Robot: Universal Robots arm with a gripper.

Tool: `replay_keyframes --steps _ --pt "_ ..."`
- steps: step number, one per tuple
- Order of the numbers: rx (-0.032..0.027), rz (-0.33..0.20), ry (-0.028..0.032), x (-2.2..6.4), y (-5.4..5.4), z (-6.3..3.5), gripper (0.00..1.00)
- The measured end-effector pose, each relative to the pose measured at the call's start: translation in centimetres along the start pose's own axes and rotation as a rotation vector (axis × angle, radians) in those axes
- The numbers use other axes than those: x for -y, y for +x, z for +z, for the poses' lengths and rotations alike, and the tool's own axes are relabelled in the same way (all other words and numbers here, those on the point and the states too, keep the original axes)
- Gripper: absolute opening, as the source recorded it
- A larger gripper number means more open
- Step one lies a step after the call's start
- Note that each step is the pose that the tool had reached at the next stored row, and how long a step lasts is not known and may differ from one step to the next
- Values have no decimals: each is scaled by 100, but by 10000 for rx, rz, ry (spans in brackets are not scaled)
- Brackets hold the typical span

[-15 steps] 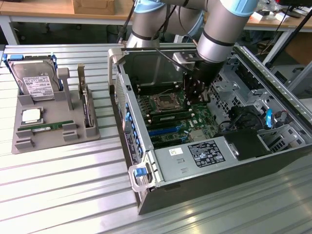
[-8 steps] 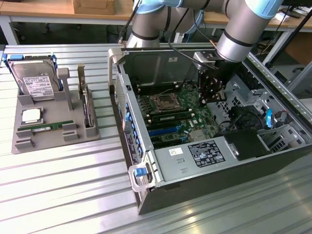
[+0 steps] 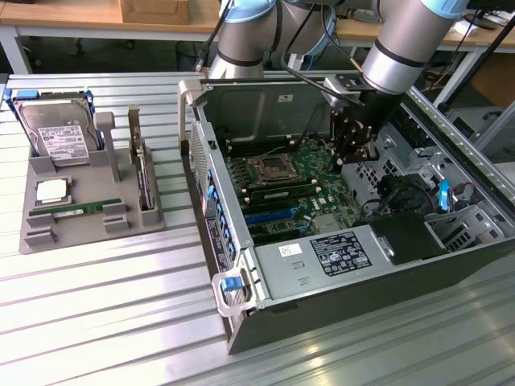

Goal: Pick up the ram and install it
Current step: 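Press down the ram until it locks into place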

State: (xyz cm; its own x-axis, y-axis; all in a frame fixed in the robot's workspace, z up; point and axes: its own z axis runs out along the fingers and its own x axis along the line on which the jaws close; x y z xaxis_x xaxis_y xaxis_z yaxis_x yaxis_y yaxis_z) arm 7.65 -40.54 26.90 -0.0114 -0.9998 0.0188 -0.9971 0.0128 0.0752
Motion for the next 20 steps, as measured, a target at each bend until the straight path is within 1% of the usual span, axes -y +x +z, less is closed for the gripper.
replay_keyframes --steps 2,3,5,7,9,11,13,17,20 --pt "-2 -1 -1 -3 0 2 10" --pt "0 -2 0 -26 0 15 10" --pt "1 0 0 -115 0 59 10" --pt "-1 -11 0 -144 0 81 10" --pt "-7 -105 2 -182 0 126 10" --pt "-15 -208 4 -196 -1 186 10" --pt "-19 -254 5 -198 -2 214 10" --pt "-29 -385 2 -189 -4 348 10" --pt "-35 -411 -1 -187 -4 383 10"
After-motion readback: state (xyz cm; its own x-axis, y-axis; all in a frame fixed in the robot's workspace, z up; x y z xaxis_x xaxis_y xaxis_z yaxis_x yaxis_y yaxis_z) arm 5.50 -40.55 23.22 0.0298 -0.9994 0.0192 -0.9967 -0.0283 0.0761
